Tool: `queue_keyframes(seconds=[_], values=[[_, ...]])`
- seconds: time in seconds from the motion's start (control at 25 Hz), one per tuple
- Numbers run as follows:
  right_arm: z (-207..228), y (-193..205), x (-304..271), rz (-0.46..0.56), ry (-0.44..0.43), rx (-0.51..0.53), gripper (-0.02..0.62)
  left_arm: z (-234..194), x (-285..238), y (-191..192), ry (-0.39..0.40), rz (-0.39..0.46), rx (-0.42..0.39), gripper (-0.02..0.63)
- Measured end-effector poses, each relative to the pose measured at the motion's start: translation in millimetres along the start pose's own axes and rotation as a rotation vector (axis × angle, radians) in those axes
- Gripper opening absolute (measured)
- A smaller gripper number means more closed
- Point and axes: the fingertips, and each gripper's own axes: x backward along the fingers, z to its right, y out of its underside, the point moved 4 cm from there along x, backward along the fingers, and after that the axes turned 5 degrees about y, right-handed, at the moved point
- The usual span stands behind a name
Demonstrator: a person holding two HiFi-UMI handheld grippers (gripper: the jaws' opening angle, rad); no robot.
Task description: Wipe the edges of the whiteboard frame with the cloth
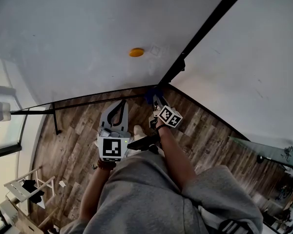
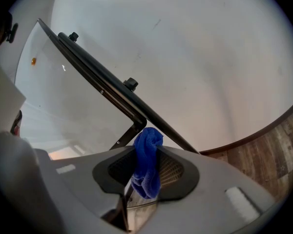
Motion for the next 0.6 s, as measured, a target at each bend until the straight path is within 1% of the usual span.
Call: queue_keyframes(seconds=[0.28, 0.44, 0.6], values=[[-8.1, -2.7, -16.9, 0.006, -0.011, -0.025, 0.124, -9.5, 1.0, -0.2, -0.036, -0.004, 0.004, 0.012], [-13.7, -12.3, -17.5, 0.039, -0.002, -0.027, 0.124, -12.9, -0.1, 0.3, -0.046, -0.009, 0.006, 0.012], [-14.9, -12.7, -22.3, 0.038, -0.011, -0.020, 0.124, -17.6, -1.7, 1.0, -0.055, -0.012, 0.016, 0.012]])
